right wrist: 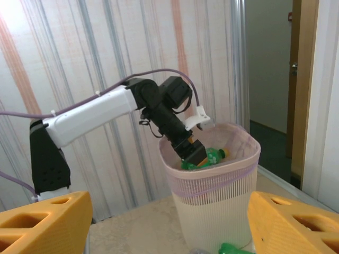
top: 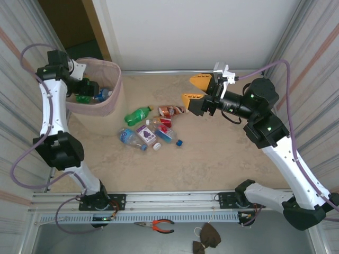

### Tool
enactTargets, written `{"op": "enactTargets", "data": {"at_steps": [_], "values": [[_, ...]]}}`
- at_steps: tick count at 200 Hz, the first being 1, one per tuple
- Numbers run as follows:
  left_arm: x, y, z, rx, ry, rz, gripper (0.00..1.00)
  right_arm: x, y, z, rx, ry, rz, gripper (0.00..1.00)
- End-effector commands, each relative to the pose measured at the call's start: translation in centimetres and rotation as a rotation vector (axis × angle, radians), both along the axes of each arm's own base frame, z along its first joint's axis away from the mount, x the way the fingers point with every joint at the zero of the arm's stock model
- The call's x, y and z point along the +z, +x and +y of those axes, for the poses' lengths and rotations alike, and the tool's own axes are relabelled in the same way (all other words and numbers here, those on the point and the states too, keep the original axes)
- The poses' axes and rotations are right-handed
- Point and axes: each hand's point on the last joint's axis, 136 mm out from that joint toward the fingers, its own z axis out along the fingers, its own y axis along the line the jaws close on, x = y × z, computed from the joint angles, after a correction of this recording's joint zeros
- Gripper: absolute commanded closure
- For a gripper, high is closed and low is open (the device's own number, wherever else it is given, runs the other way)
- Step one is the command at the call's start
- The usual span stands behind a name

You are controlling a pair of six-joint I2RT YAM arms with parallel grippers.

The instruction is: Put the plastic bottles in the bin

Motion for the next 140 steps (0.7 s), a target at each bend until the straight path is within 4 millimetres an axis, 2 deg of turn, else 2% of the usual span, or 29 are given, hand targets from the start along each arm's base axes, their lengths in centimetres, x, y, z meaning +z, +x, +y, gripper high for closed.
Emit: {"op": "enactTargets", "data": {"at_steps": [1, 23, 43, 76, 103, 140], "values": [[3.2, -0.2, -1.2, -0.014, -0.048, -0.096, 0.16, 0.2, -0.4, -0.6, -0.014, 0.011, -0.007, 0.24], [4.2, -0.4, -1.5, -0.021, -0.054, -0.125, 0.24, -0.2, -0.3, -0.6, -0.018, 0.003, 0.003, 0.25], [4.4, -0.6, -1.5, -0.019, -0.042, -0.131, 0.37, -0.3, -0.4, -0.7, -0.02, -0.001, 0.006, 0.25], [4.3, -0.7, -0.7, 0.002, 0.002, -0.137, 0.46, -0.8, -0.2, -0.7, -0.028, -0.015, 0.019, 0.27], [3.3, 0.3, 1.1, 0.04, 0.083, -0.131, 0.54, -1.3, -0.1, -0.4, -0.019, -0.026, 0.032, 0.28], [0.7, 2.2, 3.1, 0.067, 0.162, -0.07, 0.55, -1.1, -0.1, -0.3, -0.022, -0.027, 0.026, 0.27]]}}
